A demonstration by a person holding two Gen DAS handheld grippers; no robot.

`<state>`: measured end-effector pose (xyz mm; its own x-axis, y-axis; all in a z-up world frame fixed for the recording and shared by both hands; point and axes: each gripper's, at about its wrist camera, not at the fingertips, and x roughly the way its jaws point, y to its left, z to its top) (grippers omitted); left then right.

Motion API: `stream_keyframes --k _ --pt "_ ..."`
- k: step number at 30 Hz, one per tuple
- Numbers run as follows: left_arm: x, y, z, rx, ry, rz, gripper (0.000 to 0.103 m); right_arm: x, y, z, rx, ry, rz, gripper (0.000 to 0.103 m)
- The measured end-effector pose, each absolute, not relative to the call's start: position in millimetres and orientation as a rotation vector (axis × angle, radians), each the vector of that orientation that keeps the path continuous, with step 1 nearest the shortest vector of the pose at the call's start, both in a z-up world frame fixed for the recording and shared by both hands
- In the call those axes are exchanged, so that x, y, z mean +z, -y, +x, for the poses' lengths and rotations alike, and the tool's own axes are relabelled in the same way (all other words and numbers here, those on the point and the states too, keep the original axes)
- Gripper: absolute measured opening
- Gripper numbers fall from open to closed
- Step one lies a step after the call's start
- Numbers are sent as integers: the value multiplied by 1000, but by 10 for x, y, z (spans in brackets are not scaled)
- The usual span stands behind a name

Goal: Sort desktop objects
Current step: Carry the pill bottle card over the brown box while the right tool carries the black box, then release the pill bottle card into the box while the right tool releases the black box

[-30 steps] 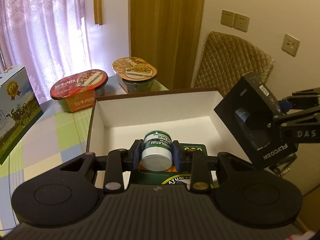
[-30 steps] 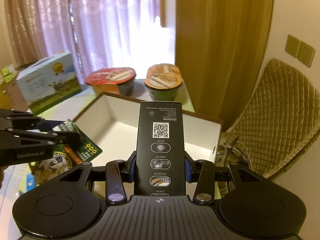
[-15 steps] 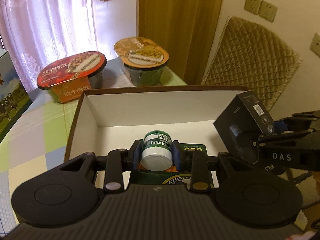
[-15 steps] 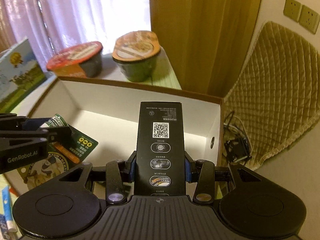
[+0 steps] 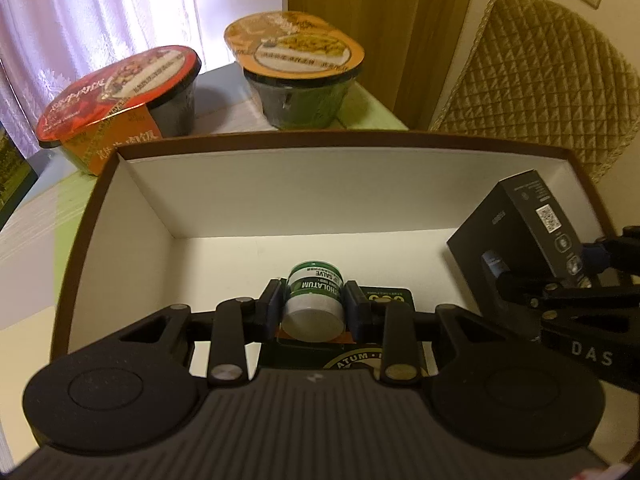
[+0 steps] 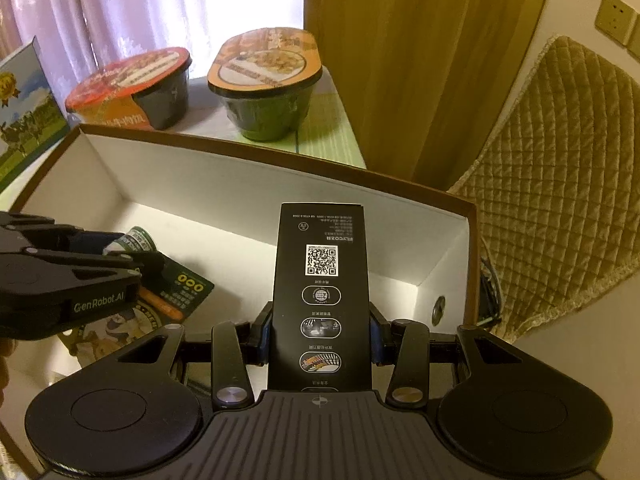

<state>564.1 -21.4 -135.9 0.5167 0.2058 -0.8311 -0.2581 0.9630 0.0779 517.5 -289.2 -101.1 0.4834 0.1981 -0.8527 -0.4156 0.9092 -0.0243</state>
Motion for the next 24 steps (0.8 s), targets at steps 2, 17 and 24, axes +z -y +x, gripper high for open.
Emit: stream_keyframes --k 2,17,24 --pt "-1410 194 5687 287 -1001 -49 28 -1038 2879 5209 380 -1006 -244 41" --pt "-1587 67 5872 316 -1050 2 28 -1121 2850 5282 393 -1016 -275 41" --pt "-1570 42 5871 320 -1055 17 47 -1045 2852 5254 431 -983 -278 44"
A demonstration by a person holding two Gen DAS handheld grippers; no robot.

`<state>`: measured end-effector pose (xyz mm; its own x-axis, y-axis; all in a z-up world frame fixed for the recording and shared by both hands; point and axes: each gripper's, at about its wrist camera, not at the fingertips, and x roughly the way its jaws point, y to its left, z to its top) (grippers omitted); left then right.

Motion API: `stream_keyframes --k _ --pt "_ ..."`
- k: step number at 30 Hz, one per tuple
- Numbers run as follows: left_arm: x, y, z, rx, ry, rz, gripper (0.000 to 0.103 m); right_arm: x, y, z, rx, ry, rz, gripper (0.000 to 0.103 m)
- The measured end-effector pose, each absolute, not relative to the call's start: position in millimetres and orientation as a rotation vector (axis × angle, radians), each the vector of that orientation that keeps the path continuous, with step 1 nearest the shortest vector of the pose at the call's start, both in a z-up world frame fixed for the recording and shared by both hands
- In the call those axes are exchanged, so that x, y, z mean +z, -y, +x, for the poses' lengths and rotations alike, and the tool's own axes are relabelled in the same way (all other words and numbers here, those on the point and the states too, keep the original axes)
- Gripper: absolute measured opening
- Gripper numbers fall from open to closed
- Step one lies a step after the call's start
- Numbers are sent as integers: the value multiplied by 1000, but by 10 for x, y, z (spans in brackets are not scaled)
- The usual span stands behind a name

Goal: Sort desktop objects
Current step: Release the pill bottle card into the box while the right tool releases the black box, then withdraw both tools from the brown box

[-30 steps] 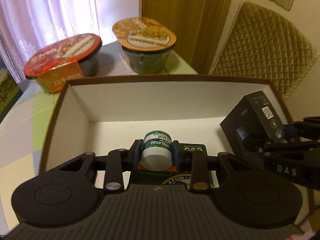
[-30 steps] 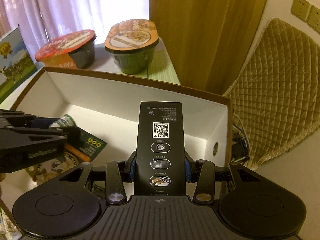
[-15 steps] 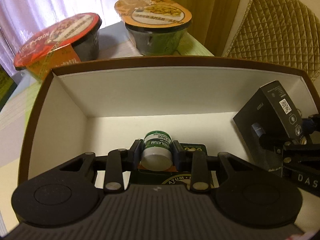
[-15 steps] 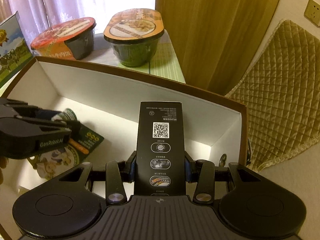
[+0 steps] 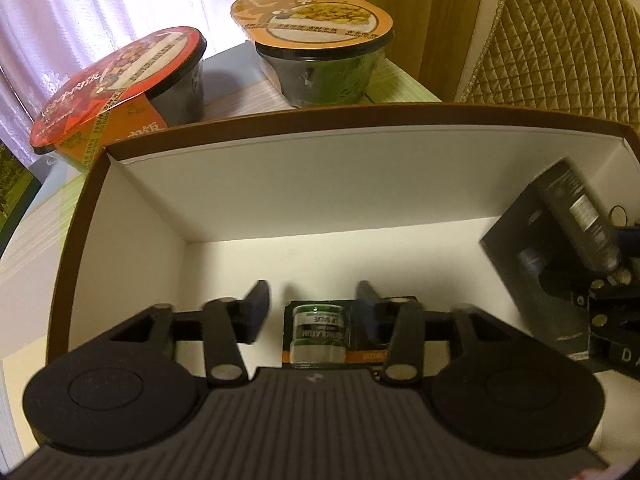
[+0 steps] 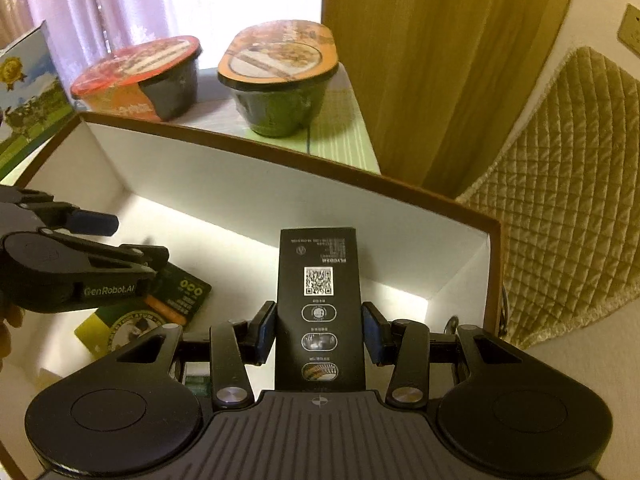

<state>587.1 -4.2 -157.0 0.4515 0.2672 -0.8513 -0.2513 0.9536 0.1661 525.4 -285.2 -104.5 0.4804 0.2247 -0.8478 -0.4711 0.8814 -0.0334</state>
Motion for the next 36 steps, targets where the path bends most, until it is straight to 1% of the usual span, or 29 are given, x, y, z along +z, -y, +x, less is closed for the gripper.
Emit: stream_keyframes --k 1,2,3,4,6,8,10,11,13,16,22,26,36 --pt "-1555 35 5862 320 -1053 17 51 -1025 2851 5244 435 -977 -278 52" --pt "-1535 32 5847 320 -1052 17 53 -999 2857 5232 445 -972 -276 56" --pt "-1510 31 5834 319 -1053 18 55 -971 2863 5213 452 -963 -271 64" --pt "-1486 32 5820 316 -1051 18 56 -945 2872 5190 458 -952 -264 68" --pt "-1419 39 5776 309 -1039 15 67 -898 2882 5147 470 -947 -262 71" --pt "-1349 60 5725 306 -1029 23 71 -856 2900 5092 476 -937 -257 78" --pt "-1281 80 5663 304 -1021 38 76 -811 2917 5022 483 -926 -255 88" --pt "-1255 89 5629 307 -1018 42 79 -785 2931 4977 487 -917 -253 90" --pt "-1199 110 5551 300 -1006 44 82 -737 2950 4894 498 -905 -252 95" --pt "-1124 134 5423 293 -998 39 86 -673 2990 4762 501 -891 -246 101" --pt "-963 197 5150 288 -971 28 89 -564 3113 4506 494 -876 -219 101" --pt "-836 239 4960 298 -947 10 94 -492 3189 4350 486 -871 -194 101" --pt "-563 383 4490 338 -888 10 94 -311 3244 3924 473 -838 -169 101"
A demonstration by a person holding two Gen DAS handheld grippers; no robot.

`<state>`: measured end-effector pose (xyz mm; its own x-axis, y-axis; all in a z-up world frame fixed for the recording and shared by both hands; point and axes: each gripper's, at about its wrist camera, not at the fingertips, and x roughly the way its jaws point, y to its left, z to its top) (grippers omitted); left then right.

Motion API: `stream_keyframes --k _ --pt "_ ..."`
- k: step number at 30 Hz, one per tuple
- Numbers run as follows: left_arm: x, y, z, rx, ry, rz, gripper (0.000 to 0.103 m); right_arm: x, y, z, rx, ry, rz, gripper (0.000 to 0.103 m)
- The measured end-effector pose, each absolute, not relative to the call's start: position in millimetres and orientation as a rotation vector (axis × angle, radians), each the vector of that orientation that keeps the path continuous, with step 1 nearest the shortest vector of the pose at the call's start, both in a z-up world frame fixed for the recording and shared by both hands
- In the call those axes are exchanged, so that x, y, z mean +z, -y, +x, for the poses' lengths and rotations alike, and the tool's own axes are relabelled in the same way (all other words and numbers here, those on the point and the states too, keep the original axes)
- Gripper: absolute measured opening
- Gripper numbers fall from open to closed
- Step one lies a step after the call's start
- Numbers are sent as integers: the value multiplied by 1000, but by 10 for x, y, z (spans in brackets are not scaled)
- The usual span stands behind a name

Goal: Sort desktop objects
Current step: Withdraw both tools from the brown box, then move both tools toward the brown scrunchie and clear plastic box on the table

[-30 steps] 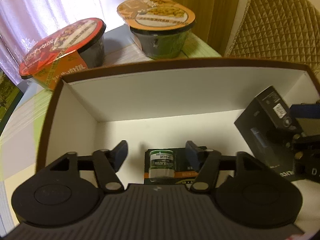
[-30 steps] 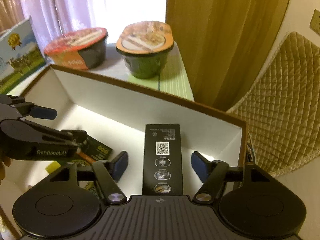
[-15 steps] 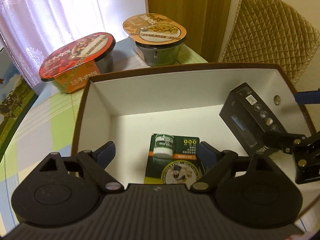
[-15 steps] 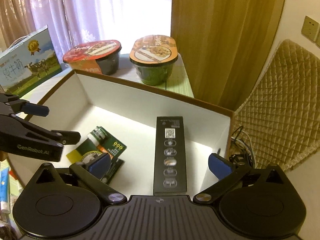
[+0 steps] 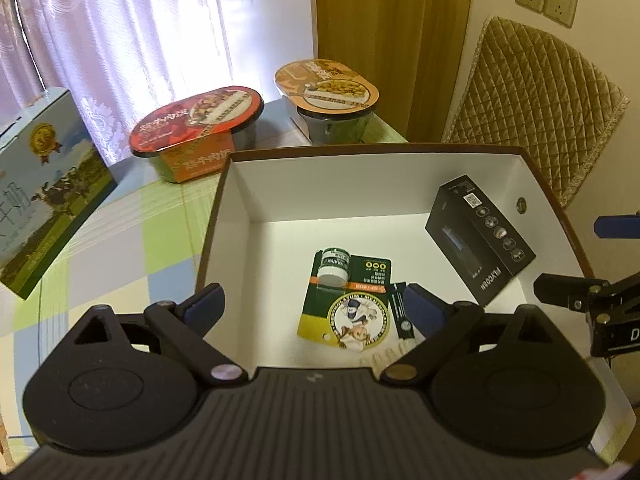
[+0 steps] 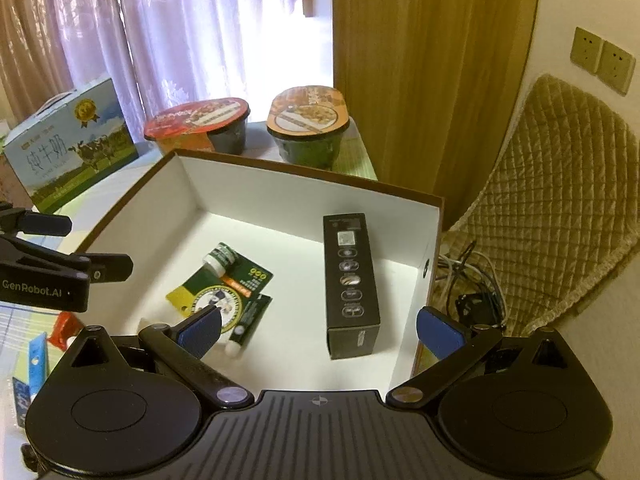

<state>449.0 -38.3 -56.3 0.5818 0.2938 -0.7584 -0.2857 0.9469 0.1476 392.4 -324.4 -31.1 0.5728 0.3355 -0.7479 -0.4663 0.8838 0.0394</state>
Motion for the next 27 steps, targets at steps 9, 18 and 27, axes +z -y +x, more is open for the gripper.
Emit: stream_keyframes --k 9,18,27 --pt "-434 572 4029 342 -860 -4 94 -215 3240 3488 456 -827 -173 101" --pt "-353 677 3615 353 -853 4 94 -216 3221 3126 441 -849 -161 101" --pt "-274 754 3312 336 -841 16 94 -171 3151 2844 447 -843 -143 101"
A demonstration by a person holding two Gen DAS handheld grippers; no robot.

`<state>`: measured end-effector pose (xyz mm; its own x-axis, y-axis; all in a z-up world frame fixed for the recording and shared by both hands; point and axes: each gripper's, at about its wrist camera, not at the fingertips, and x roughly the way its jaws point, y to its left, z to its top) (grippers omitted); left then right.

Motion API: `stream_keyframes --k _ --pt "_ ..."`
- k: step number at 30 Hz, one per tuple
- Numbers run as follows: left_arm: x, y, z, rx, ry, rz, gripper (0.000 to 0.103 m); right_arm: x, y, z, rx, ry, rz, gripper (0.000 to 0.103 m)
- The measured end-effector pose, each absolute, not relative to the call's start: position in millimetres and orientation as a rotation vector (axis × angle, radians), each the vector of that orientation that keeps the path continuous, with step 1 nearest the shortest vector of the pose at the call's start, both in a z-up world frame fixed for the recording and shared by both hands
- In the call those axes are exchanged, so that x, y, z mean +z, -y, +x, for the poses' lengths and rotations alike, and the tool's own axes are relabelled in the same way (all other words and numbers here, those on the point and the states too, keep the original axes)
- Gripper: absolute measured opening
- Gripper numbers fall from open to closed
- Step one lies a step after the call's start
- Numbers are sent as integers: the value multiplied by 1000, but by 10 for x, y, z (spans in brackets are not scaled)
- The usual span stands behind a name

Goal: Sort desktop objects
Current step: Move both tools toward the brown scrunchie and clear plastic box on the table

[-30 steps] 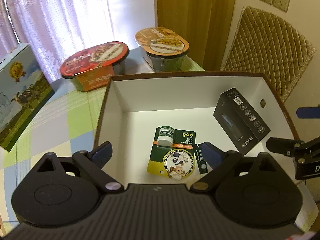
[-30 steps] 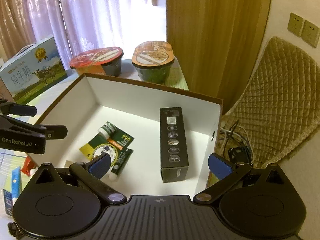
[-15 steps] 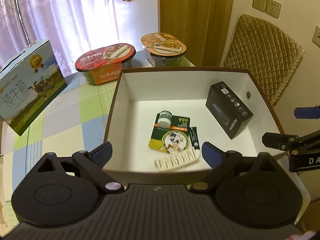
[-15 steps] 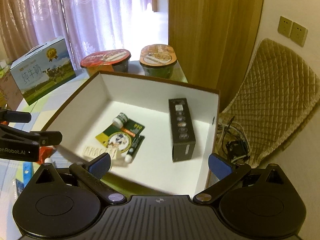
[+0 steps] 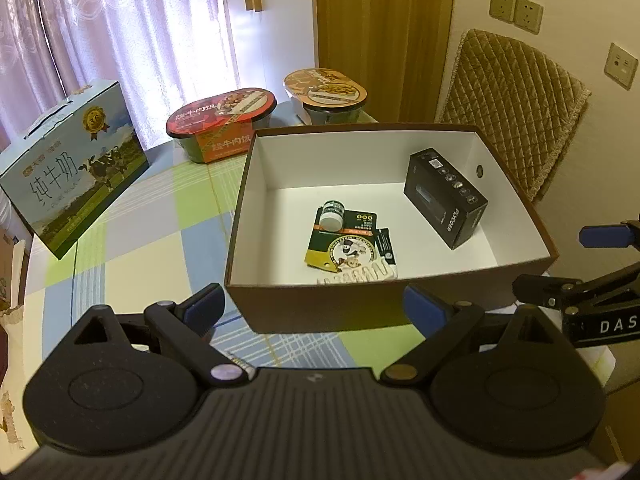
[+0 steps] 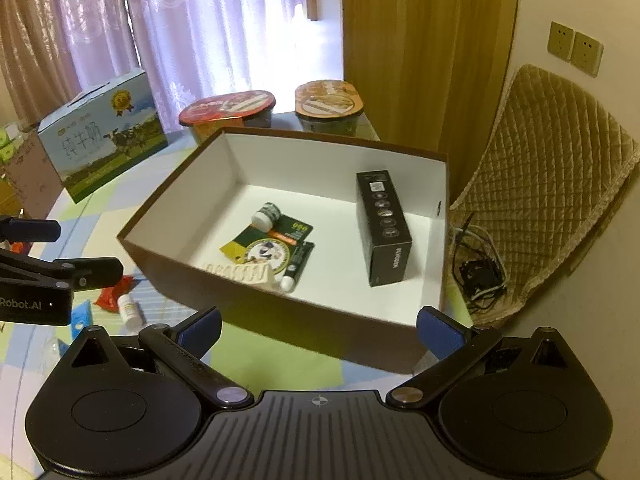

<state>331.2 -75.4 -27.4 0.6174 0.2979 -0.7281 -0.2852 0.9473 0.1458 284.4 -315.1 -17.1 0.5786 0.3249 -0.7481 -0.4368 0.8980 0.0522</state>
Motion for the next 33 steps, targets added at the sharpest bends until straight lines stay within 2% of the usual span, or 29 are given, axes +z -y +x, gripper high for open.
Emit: stream_keyframes --k 33 --pt "-268 609 2103 355 -867 -29 95 -280 2777 1978 485 -895 -169 101"
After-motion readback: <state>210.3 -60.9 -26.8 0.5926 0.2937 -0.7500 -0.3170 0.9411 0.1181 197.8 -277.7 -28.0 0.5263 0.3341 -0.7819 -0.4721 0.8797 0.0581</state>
